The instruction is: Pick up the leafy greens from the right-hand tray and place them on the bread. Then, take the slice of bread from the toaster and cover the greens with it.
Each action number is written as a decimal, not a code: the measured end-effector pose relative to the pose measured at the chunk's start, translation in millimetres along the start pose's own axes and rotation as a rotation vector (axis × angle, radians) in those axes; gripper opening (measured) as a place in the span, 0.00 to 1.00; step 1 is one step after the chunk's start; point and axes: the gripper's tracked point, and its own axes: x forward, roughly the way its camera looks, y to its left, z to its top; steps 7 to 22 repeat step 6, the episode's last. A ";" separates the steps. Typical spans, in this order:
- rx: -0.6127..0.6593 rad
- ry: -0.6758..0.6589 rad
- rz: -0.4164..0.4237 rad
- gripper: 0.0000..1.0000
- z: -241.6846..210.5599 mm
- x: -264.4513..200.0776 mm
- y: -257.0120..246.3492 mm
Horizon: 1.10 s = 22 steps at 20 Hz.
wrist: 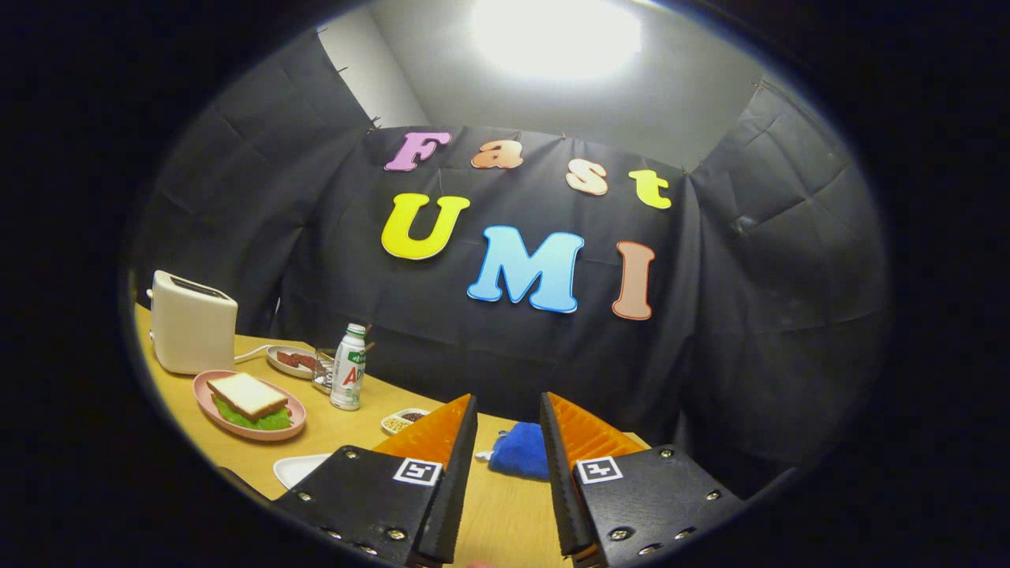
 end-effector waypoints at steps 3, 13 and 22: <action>0.116 0.035 -0.016 0.48 -20.3 1.3 -40.4; 0.118 0.071 -0.047 0.48 -43.5 -4.8 -89.7; 0.118 0.071 -0.047 0.48 -43.5 -4.8 -89.7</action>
